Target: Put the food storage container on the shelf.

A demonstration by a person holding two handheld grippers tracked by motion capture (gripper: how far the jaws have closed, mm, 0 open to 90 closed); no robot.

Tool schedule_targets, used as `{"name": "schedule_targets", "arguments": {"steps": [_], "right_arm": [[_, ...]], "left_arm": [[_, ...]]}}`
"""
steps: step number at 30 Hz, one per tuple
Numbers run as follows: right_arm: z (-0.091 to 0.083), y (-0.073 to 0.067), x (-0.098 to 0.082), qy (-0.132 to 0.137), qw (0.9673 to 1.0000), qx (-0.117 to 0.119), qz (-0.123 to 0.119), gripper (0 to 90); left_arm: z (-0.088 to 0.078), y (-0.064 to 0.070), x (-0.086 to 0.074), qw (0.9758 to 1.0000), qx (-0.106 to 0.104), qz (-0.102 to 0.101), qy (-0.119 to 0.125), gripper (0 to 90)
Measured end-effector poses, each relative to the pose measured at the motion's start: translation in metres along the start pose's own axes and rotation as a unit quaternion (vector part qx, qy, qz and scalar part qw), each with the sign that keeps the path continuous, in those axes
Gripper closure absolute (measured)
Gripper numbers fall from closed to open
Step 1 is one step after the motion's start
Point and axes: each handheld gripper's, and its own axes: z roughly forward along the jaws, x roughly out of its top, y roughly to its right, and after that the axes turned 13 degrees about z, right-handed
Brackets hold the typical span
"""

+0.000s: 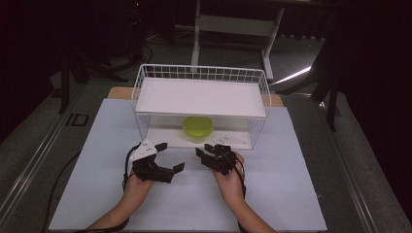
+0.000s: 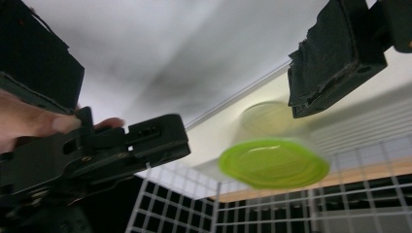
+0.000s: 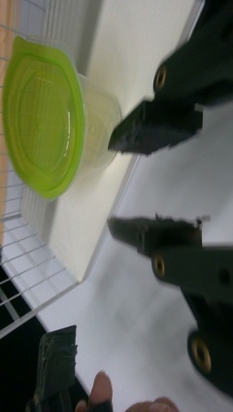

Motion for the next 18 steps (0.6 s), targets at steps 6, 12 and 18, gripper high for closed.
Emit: {"name": "schedule_targets", "arguments": {"steps": [6,12,18], "right_arm": [[-0.012,-0.002,-0.002,-0.007,0.9995,0.020,-0.024,26.7],[-0.026,0.000,-0.007,0.008,0.9988,0.042,-0.026,19.2],[-0.045,0.004,-0.011,0.017,0.9981,0.040,-0.044,18.0]], "left_arm": [[-0.010,0.009,0.006,0.9995,-0.030,-0.007,0.011,0.6],[-0.020,0.013,0.010,0.9992,-0.037,0.001,0.017,0.6],[-0.034,0.014,0.011,0.9990,-0.039,0.005,0.019,0.6]]}}
